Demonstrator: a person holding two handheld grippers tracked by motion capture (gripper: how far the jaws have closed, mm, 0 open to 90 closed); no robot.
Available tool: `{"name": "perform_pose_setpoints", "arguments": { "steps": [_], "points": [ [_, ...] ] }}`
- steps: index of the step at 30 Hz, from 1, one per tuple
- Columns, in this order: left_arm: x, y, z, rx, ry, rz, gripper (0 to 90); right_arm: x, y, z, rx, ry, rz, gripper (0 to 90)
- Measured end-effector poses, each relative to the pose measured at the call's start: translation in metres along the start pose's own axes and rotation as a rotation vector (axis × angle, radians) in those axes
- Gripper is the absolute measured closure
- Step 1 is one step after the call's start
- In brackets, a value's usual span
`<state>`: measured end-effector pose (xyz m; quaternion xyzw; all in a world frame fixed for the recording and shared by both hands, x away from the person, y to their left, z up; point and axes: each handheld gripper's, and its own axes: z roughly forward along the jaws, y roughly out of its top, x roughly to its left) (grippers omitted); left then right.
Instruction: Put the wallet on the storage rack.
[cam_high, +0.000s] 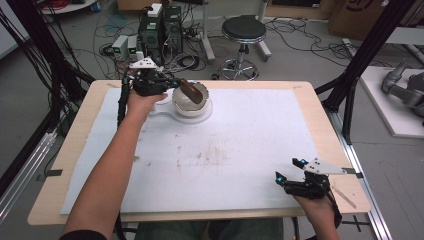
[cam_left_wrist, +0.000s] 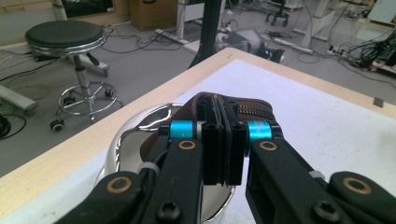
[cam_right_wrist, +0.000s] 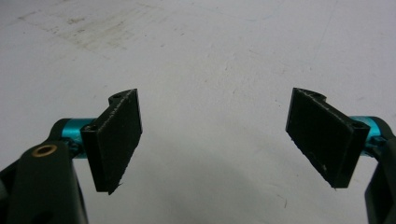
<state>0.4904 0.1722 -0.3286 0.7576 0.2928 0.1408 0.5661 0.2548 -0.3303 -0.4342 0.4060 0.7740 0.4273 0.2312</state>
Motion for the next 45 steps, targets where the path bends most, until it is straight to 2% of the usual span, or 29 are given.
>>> {"name": "perform_pose_setpoints", "arguments": {
  "steps": [5, 8, 12, 15, 18, 20, 22, 28, 33, 37, 45],
  "points": [
    [0.006, -0.012, 0.007, 0.026, 0.008, -0.024, 88.2, 0.0, 0.0, 0.0, 0.005, 0.002, 0.001, 18.5],
    [0.008, -0.021, 0.012, 0.068, 0.016, -0.028, 88.2, 0.0, 0.0, 0.0, 0.004, -0.001, 0.001, 18.6],
    [0.01, -0.032, 0.015, 0.052, 0.002, -0.063, 88.1, 0.001, 0.0, 0.0, 0.004, 0.0, -0.002, 18.6],
    [0.01, -0.031, 0.013, 0.063, 0.01, -0.065, 87.2, 0.002, 0.0, 0.0, 0.005, -0.001, -0.001, 18.5],
    [0.009, -0.029, 0.011, 0.066, 0.032, -0.086, 65.3, 0.003, 0.001, 0.001, 0.004, 0.003, -0.005, 18.5],
    [0.008, -0.028, 0.009, 0.066, 0.045, -0.103, 55.0, 0.003, 0.002, 0.001, 0.003, 0.004, -0.007, 18.6],
    [0.007, -0.026, 0.006, 0.064, 0.048, -0.109, 49.0, 0.004, 0.002, 0.001, 0.003, 0.007, -0.012, 18.5],
    [0.001, -0.019, -0.005, 0.052, 0.059, -0.103, 38.2, 0.005, 0.003, 0.001, -0.001, 0.009, -0.013, 18.6],
    [-0.004, -0.017, -0.015, 0.036, 0.039, -0.099, 32.1, 0.004, 0.005, 0.002, -0.005, 0.011, -0.016, 18.6],
    [-0.009, -0.021, -0.022, 0.034, 0.021, -0.093, 30.9, 0.004, 0.006, 0.004, -0.008, 0.014, -0.013, 18.5],
    [-0.025, -0.032, -0.036, 0.052, -0.01, -0.042, 30.6, 0.003, 0.012, 0.012, -0.021, 0.029, -0.012, 18.5]
  ]
}}
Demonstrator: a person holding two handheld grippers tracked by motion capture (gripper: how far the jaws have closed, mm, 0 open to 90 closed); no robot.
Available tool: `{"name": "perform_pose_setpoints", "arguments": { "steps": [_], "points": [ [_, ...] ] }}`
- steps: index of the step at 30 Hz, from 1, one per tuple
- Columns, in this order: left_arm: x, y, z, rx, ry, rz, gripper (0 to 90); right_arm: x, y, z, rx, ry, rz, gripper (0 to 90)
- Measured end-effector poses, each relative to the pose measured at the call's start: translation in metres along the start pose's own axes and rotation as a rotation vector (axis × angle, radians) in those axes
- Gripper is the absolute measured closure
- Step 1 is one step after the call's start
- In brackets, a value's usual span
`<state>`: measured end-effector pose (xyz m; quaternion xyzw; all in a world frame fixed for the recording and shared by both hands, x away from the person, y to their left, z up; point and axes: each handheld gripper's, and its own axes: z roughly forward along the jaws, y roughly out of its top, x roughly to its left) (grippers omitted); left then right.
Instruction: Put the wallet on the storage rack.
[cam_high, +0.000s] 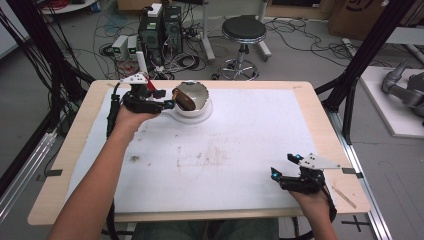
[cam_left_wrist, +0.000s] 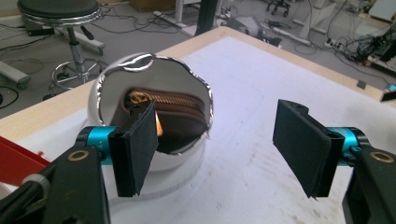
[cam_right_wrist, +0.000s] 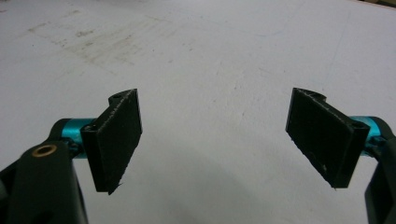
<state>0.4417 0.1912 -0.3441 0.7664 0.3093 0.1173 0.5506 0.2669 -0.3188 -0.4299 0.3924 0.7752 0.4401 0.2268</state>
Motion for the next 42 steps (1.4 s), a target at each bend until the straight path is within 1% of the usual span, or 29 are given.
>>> {"name": "perform_pose_setpoints", "arguments": {
  "steps": [2, 5, 9, 11, 13, 17, 19, 22, 25, 26, 27, 30, 34, 36, 38, 41, 42],
  "points": [
    [-0.005, -0.001, -0.003, 0.012, -0.024, 0.004, 29.4, 0.0, 0.002, 0.004, 0.0, 0.007, -0.003, 18.5],
    [-0.012, -0.006, -0.009, 0.012, -0.049, 0.032, 29.3, 0.001, 0.005, 0.01, 0.001, 0.021, -0.01, 18.5],
    [-0.02, -0.016, -0.016, 0.02, -0.073, 0.049, 29.2, 0.001, 0.008, 0.013, -0.003, 0.029, -0.013, 18.5],
    [-0.024, -0.022, -0.021, 0.018, -0.077, 0.059, 29.0, 0.001, 0.01, 0.014, -0.007, 0.034, -0.013, 18.6],
    [-0.027, -0.027, -0.025, 0.009, -0.08, 0.057, 28.7, 0.001, 0.011, 0.016, -0.01, 0.035, -0.014, 18.5],
    [-0.033, -0.039, -0.033, 0.01, -0.091, 0.06, 28.5, 0.001, 0.013, 0.02, -0.012, 0.04, -0.012, 18.5],
    [-0.036, -0.045, -0.037, 0.02, -0.091, 0.066, 28.2, 0.001, 0.014, 0.022, -0.013, 0.046, -0.012, 18.5],
    [-0.041, -0.054, -0.042, 0.009, -0.096, 0.066, 26.6, 0.001, 0.015, 0.026, -0.011, 0.051, -0.013, 18.5],
    [-0.045, -0.063, -0.047, 0.017, -0.098, 0.07, 25.9, 0.001, 0.016, 0.029, -0.01, 0.054, -0.015, 18.5],
    [-0.047, -0.066, -0.047, 0.011, -0.096, 0.067, 25.9, 0.001, 0.016, 0.029, -0.007, 0.056, -0.015, 18.5],
    [-0.047, -0.068, -0.049, 0.015, -0.097, 0.074, 25.8, 0.001, 0.016, 0.029, -0.006, 0.057, -0.013, 18.5],
    [-0.051, -0.077, -0.052, 0.014, -0.093, 0.076, 25.0, 0.001, 0.016, 0.03, -0.006, 0.058, -0.017, 18.5],
    [-0.054, -0.084, -0.055, 0.024, -0.086, 0.072, 23.5, 0.001, 0.016, 0.03, -0.008, 0.059, -0.019, 18.5],
    [-0.055, -0.087, -0.057, 0.024, -0.089, 0.072, 21.9, 0.001, 0.015, 0.03, -0.005, 0.059, -0.009, 18.5],
    [-0.057, -0.091, -0.058, 0.024, -0.084, 0.07, 21.8, 0.0, 0.014, 0.029, -0.005, 0.058, -0.008, 18.5],
    [-0.058, -0.095, -0.059, 0.04, -0.058, 0.074, 21.4, -0.001, 0.014, 0.029, -0.006, 0.054, -0.011, 18.5],
    [-0.058, -0.096, -0.059, 0.039, -0.057, 0.076, 21.3, -0.002, 0.014, 0.029, -0.004, 0.055, -0.011, 18.5]
  ]
}}
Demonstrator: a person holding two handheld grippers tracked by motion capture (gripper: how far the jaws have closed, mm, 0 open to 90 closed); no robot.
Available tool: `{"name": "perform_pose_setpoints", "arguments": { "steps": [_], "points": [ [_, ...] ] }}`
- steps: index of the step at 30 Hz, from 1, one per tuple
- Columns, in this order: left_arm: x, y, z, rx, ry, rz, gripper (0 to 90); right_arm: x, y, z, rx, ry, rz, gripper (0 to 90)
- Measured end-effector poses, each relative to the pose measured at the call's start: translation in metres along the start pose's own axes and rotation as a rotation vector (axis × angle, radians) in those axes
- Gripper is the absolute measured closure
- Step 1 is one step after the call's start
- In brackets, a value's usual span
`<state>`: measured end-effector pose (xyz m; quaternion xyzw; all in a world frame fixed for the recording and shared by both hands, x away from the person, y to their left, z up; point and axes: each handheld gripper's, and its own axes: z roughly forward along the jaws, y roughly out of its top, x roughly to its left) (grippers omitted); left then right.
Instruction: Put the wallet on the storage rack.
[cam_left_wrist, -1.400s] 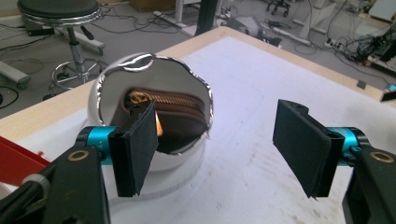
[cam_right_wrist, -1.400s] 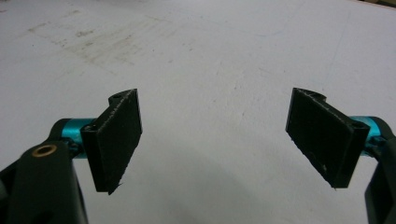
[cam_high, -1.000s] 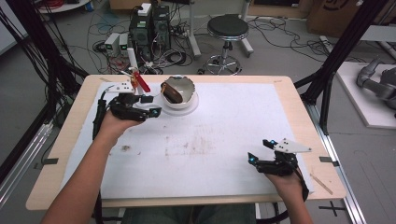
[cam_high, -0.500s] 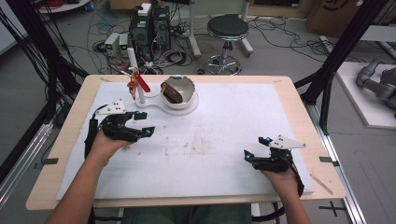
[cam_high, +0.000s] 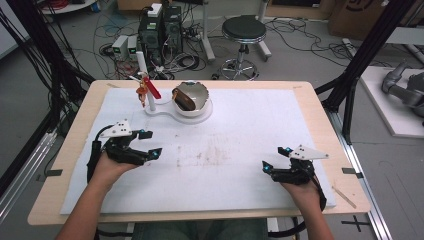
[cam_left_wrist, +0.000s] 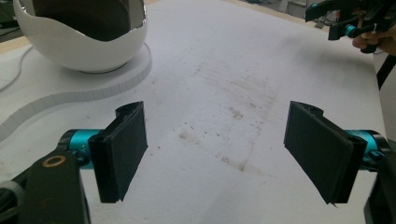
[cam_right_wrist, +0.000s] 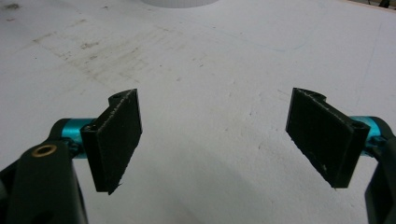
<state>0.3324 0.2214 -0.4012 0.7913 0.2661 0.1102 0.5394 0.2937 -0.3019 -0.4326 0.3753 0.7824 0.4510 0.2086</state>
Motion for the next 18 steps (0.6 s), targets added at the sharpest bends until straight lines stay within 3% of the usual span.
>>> {"name": "perform_pose_setpoints", "arguments": {
  "steps": [9, 18],
  "points": [
    [0.001, -0.0078, -0.0044, 0.009, 0.022, -0.007, 20.9, -0.0059, -0.0019, 0.0006, 0.0, -0.003, -0.002, 18.5],
    [0.0024, -0.009, -0.007, 0.001, 0.025, -0.007, 20.9, -0.0018, 0.0, 0.0014, 0.006, 0.0, -0.006, 18.5]
  ]
}}
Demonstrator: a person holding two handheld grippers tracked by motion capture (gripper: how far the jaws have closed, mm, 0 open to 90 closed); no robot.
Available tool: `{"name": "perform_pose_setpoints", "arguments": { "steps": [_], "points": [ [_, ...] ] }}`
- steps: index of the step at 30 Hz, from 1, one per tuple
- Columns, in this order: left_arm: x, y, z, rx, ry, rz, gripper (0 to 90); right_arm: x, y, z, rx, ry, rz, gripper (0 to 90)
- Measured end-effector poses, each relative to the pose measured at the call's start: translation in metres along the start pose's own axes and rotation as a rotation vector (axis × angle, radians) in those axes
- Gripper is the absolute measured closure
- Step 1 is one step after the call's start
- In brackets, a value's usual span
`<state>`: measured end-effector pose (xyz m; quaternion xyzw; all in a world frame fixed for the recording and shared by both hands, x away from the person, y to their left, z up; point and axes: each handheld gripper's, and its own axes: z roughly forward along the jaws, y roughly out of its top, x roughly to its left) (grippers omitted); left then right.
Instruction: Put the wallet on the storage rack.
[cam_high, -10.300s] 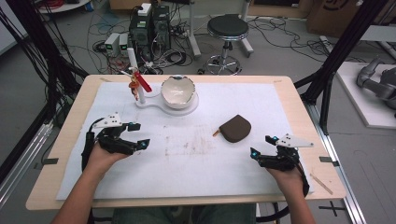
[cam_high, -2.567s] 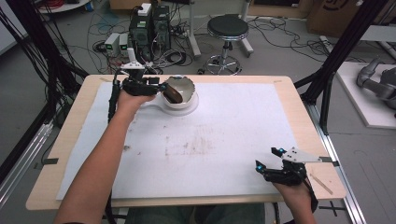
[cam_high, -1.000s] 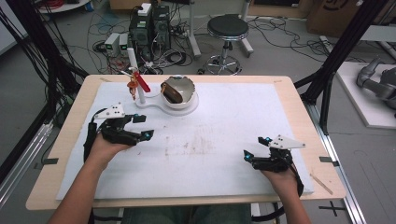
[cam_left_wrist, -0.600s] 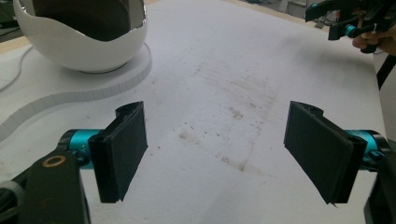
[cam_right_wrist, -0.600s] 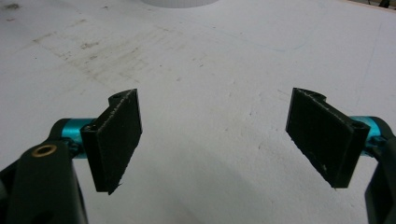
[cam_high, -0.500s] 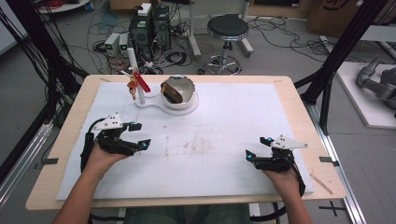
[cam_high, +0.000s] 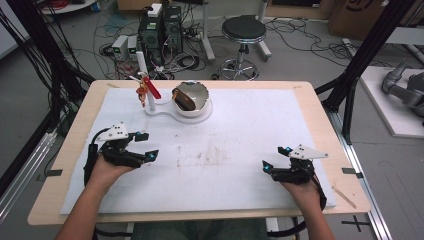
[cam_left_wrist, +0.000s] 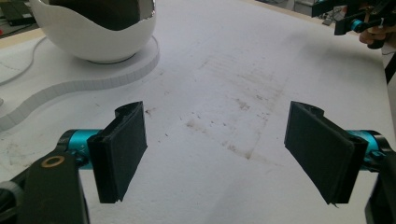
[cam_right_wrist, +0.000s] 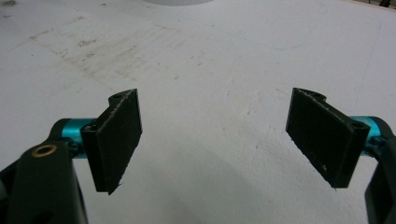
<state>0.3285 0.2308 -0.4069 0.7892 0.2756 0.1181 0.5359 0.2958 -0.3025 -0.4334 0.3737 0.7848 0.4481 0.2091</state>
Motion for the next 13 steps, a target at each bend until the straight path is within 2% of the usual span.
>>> {"name": "perform_pose_setpoints", "arguments": {
  "steps": [5, 13],
  "points": [
    [0.0002, -0.0022, 0.0013, 0.024, 0.007, 0.002, 20.9, -0.0002, -0.0008, 0.002, 0.004, 0.004, -0.003, 18.6],
    [0.0021, -0.0031, 0.0006, 0.023, 0.011, -0.002, 20.9, -0.0016, -0.0015, 0.0023, 0.005, 0.001, -0.001, 18.5]
  ]
}}
